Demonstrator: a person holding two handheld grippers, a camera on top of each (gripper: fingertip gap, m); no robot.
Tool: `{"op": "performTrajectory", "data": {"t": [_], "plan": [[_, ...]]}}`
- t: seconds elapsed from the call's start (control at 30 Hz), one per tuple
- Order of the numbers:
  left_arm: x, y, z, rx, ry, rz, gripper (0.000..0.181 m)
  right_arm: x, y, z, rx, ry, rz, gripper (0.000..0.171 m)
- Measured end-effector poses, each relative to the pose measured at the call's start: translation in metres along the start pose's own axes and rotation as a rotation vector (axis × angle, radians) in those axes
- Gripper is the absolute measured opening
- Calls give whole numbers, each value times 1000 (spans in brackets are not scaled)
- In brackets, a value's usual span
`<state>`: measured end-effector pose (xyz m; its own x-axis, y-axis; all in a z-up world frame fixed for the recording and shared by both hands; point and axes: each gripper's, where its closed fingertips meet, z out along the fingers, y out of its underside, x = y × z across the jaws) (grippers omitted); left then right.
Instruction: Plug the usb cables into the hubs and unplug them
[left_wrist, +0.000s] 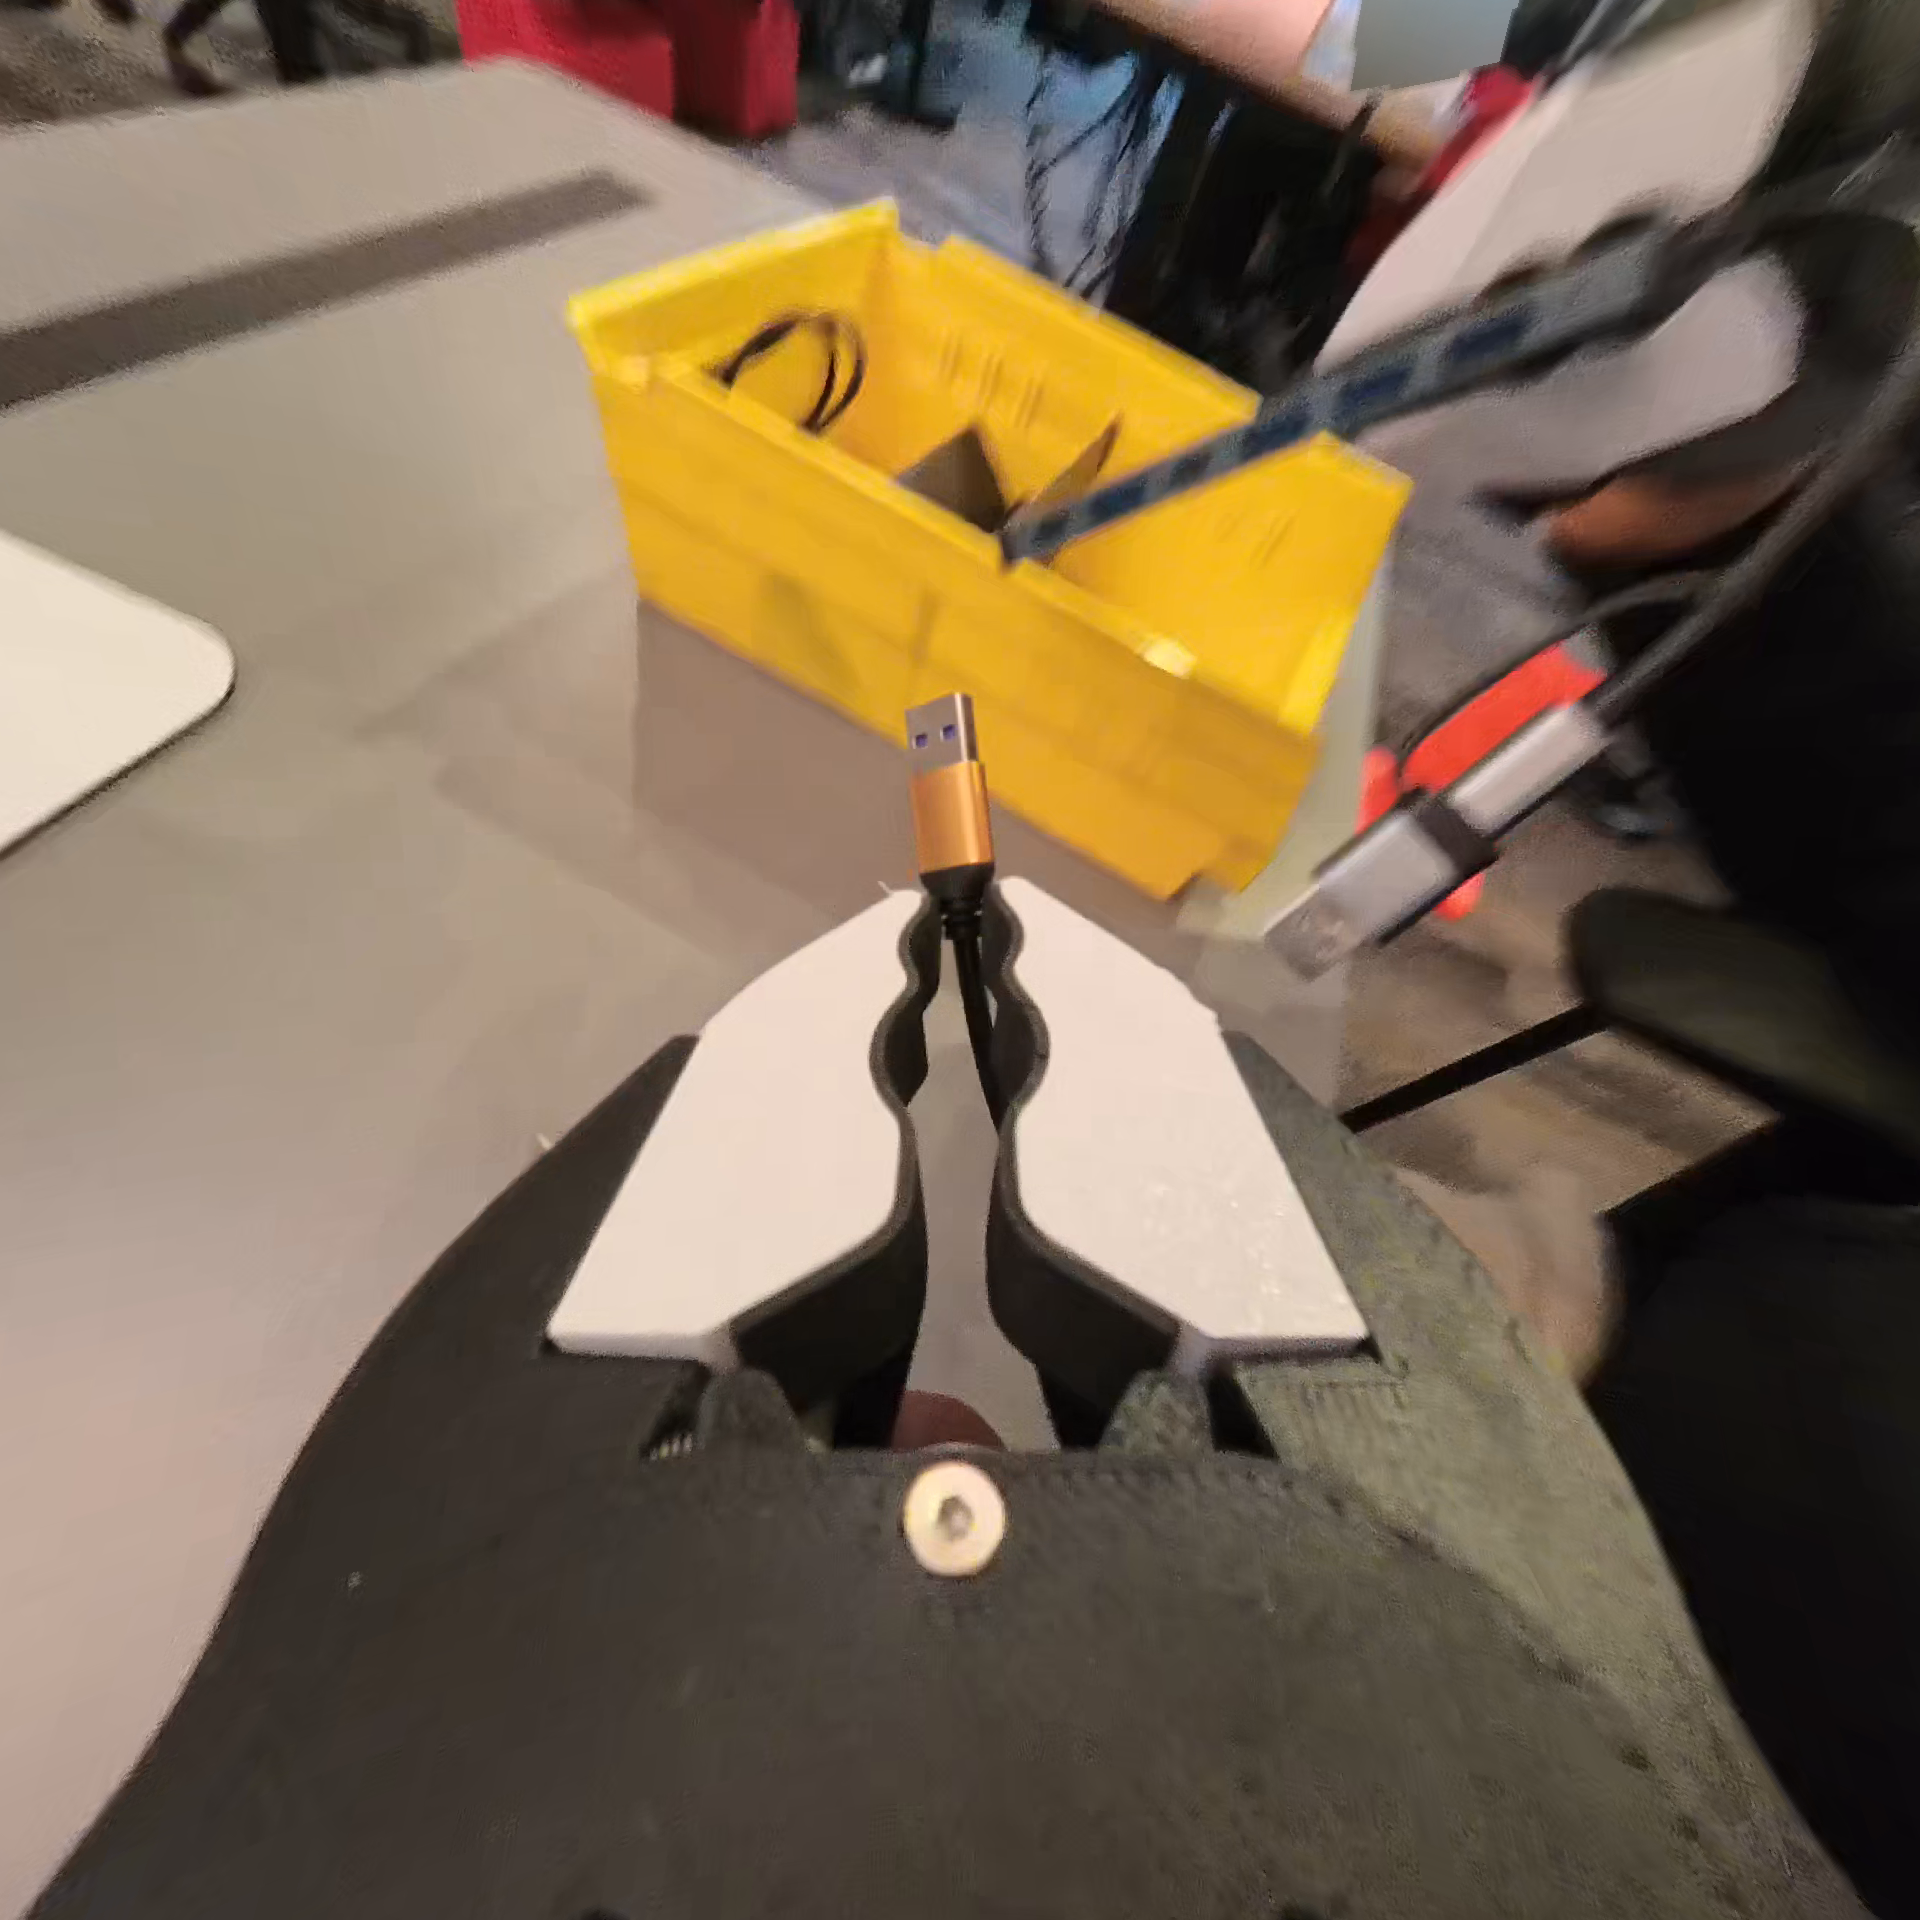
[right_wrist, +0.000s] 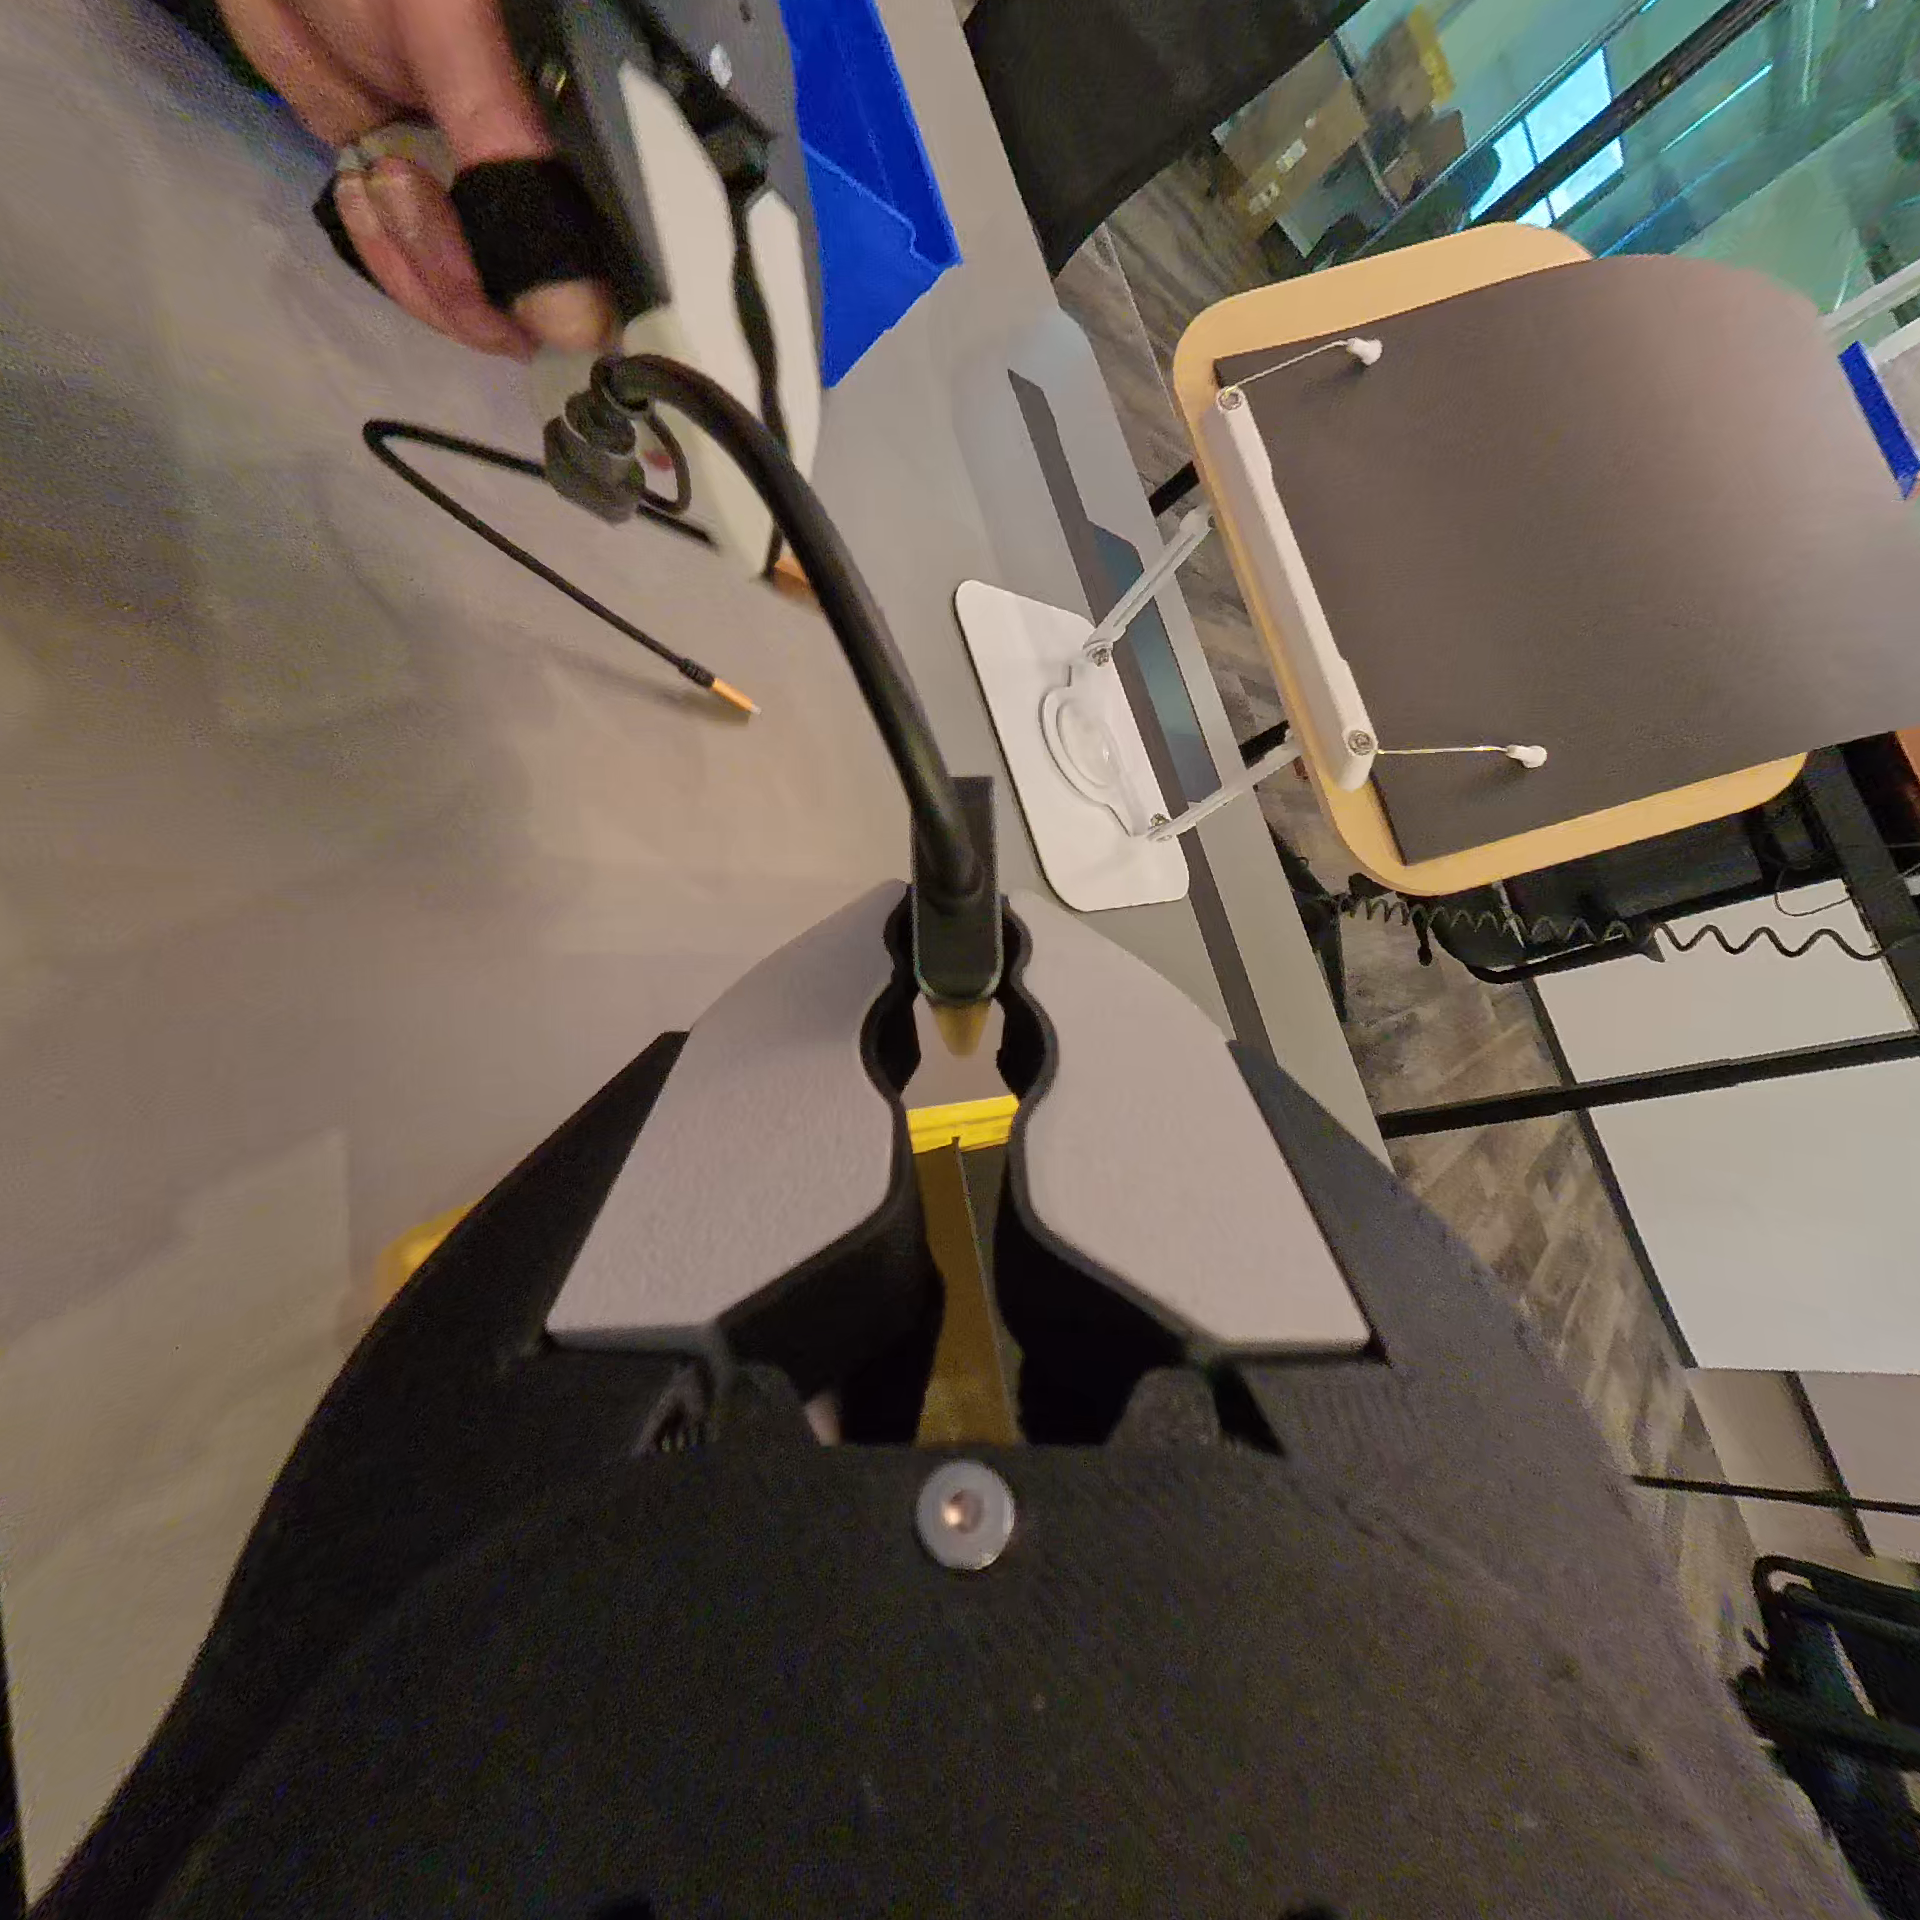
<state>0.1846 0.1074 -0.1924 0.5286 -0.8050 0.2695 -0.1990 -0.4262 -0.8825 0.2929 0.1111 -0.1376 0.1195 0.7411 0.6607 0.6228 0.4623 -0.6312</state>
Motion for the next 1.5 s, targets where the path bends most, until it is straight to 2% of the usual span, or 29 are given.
{"op": "performTrajectory", "data": {"t": [0.03, 0.1, 0.17, 0.23, 0.3, 0.4, 0.43, 0.5, 0.57, 0.63, 0.8, 0.9, 1.03, 1.13, 1.2, 1.5], "plan": [[9, -17, -6, 52, 68, -27, 8, 2, -1, -3, 8, 1, 8, 11], [41, -52, -23, 179, 313, -89, 8, 7, -2, -11, 26, 10, 23, 11], [47, -70, -33, 292, 383, -115, 8, 11, -2, -17, 29, 22, 31, 11], [23, -55, -24, 253, 354, -209, 8, 12, 0, -20, 23, 26, 32, 11], [-7, -26, -9, 179, 339, -381, 8, 10, 0, -19, 24, 21, 36, 11], [-54, 23, 12, 61, 115, -472, 8, 6, 1, -15, 13, 7, 26, 11], [-61, 37, 15, -4, 59, -453, 8, 6, 1, -14, 10, 4, 24, 11], [-86, 63, 14, -132, -158, -356, 17, 4, 3, -11, -2, -2, 18, 11], [-95, 66, 9, -170, -237, -353, 25, 2, 4, -8, -10, -10, 13, 11], [-113, 68, -3, -203, -383, -287, 29, -1, 7, -4, -18, -21, 12, 11], [-112, 94, -17, -400, -559, -149, 42, -7, 9, 4, -29, -41, 11, 11], [-109, 108, -24, -459, -669, -77, 46, -9, 10, 8, -43, -42, 4, 11], [-107, 119, -18, -473, -694, -81, 44, -12, 9, 12, -39, -52, -1, 11], [-115, 115, -12, -440, -720, -63, 19, -14, 7, 15, -39, -55, -5, 11], [-120, 114, -11, -453, -732, -13, 10, -14, 7, 15, -43, -53, -8, 11], [-118, 104, -9, -475, -631, 210, 6, -16, 4, 19, -20, -50, -10, 11]]}}
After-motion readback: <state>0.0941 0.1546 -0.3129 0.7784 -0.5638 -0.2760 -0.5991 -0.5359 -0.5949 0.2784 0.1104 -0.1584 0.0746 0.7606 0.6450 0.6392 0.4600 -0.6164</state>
